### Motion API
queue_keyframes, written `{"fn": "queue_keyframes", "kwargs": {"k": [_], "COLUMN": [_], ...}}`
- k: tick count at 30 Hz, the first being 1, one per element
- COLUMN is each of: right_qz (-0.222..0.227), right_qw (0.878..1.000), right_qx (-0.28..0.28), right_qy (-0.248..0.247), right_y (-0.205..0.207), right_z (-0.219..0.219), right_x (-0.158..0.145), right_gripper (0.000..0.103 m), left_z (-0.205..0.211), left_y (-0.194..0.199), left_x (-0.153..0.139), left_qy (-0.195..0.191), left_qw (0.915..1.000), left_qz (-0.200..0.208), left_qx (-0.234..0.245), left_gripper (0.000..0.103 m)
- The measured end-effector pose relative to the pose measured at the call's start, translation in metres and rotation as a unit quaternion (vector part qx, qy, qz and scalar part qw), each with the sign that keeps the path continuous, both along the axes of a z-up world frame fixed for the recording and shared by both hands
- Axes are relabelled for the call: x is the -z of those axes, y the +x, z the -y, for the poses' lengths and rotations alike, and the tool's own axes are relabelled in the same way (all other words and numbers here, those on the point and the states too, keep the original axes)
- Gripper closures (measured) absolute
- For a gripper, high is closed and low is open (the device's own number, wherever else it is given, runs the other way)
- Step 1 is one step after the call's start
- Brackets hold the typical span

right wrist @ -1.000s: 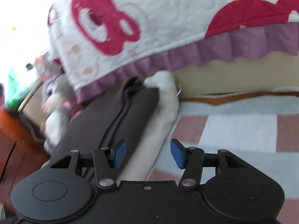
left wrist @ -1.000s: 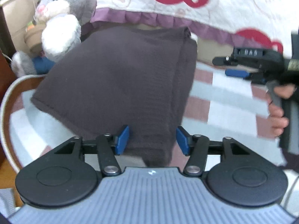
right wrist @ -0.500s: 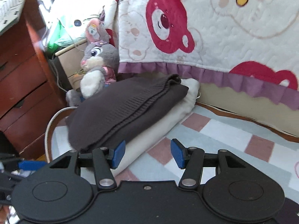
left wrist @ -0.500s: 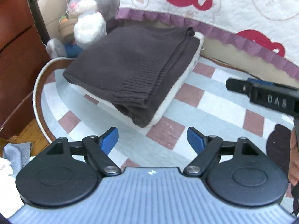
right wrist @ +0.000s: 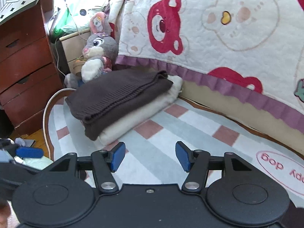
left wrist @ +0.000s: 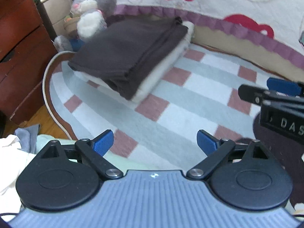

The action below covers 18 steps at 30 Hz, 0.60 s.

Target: Fold clothes

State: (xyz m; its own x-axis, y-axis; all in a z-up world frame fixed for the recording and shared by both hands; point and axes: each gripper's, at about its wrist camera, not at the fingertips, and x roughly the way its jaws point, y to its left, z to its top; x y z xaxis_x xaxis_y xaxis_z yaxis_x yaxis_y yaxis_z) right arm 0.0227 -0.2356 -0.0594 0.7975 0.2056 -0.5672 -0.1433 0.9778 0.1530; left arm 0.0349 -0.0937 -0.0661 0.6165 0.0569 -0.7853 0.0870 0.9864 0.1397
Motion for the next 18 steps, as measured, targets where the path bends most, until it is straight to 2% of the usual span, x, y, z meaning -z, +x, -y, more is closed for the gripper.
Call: {"fn": "queue_keyframes", "kwargs": {"k": [5,11,18], "right_qz": [-0.001,-0.006,-0.008], "right_qw": [1.000,0.999,0.999], "right_qx": [0.005,0.015,0.020], "right_qy": [-0.004,-0.031,-0.028], "right_y": [-0.012,-0.017,-0.019], "right_z": [0.001,-0.003,-0.001], "right_x": [-0.003,-0.008,-0.011], "right_gripper": [0.037,0.036,0.035], "left_z": [0.012,0.019,0.021], "left_y": [-0.011,-0.010,-0.014], "left_x": [0.002,-0.003,-0.012], "left_qy": [0.014,0.002,-0.007], "left_qw": [0.9999,0.9998,0.9996], "left_qz": [0.004,0.004,0.014], "left_qx": [0.007,0.021,0.023], "left_gripper": [0.004,0.004,0.003]}}
